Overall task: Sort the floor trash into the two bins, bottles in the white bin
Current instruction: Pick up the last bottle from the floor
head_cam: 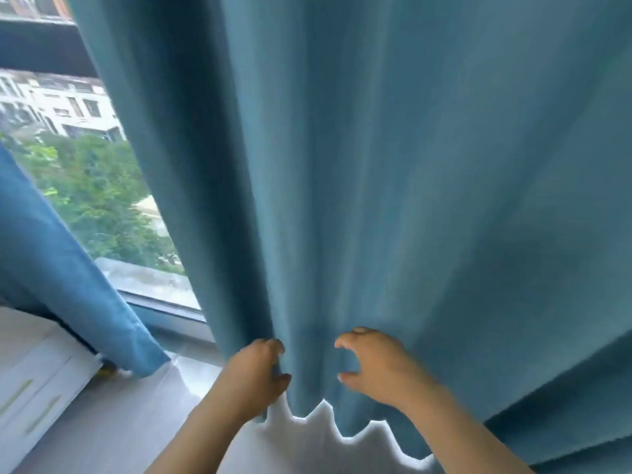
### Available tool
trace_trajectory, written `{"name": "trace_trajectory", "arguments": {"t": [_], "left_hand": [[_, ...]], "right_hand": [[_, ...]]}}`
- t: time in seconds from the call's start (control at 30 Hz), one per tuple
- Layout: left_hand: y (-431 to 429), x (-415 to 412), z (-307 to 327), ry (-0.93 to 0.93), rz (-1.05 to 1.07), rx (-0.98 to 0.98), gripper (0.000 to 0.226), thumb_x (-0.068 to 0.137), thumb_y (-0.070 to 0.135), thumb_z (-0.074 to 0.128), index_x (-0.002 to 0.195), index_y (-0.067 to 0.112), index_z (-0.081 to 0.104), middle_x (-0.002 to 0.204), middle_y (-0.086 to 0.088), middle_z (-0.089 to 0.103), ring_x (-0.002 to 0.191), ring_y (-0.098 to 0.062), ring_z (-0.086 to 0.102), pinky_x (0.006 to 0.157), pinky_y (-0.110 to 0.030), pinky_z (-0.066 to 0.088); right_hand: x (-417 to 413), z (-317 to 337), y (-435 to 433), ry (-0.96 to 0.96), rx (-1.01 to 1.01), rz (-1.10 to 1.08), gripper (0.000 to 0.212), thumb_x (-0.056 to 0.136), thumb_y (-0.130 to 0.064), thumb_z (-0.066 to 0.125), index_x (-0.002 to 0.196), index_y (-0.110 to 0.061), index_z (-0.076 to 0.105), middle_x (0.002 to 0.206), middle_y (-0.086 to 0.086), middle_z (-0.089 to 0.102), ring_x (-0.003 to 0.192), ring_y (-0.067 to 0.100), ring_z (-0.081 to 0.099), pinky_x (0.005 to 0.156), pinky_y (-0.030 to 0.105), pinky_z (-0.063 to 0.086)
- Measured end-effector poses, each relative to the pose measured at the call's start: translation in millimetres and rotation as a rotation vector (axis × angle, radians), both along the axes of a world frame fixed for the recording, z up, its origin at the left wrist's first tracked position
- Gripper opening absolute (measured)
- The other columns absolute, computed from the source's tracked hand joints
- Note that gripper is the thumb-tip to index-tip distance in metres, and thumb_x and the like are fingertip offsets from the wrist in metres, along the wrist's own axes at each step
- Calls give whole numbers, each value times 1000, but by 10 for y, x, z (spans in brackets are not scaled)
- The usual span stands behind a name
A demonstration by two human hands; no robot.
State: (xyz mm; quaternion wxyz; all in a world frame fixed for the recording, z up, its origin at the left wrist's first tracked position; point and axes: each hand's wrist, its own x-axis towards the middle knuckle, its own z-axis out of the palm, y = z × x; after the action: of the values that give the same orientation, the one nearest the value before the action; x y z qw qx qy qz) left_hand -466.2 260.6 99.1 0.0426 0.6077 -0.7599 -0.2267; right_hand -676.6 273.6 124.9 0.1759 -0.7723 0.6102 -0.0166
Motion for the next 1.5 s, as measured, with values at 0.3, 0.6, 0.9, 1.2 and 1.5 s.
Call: {"name": "trace_trajectory", "arguments": {"t": [0.3,0.6,0.9,1.2,1.5], "left_hand": [[173,2000,-138,53,357,49,40,88,39,57,125,27,49,124,8,56,110,-11,55,90,-23,45],[182,2875,-459,43,564,166,42,88,39,56,127,27,49,126,8,56,112,-11,54,90,-22,42],[-697,3383,-742,23,644,254,42,88,41,54,128,26,48,126,7,55,115,-13,52,90,-23,41],[-1462,3751,-1128,17,670,402,40,88,38,54,125,22,50,125,5,55,111,-15,54,88,-25,42],[-2202,3992,-1764,-39,505,602,42,86,33,54,126,19,50,127,0,56,115,-21,54,94,-28,44]], "right_hand": [[2055,-234,-487,-12,129,276,41,86,-31,59,126,-23,54,122,-2,56,109,20,55,85,30,44],[2991,-601,-971,81,241,467,48,86,-28,55,133,-25,49,128,-3,55,115,19,54,94,31,44],[3541,-1055,-1999,105,287,533,44,86,-32,57,129,-25,51,121,-3,55,109,19,55,86,28,43],[3850,-1486,-2955,197,323,472,37,84,-23,53,121,-20,56,117,3,56,108,25,56,78,29,42],[3953,-2078,-3349,222,456,250,40,85,-21,54,125,-17,54,120,5,53,112,27,54,89,31,45]]}}
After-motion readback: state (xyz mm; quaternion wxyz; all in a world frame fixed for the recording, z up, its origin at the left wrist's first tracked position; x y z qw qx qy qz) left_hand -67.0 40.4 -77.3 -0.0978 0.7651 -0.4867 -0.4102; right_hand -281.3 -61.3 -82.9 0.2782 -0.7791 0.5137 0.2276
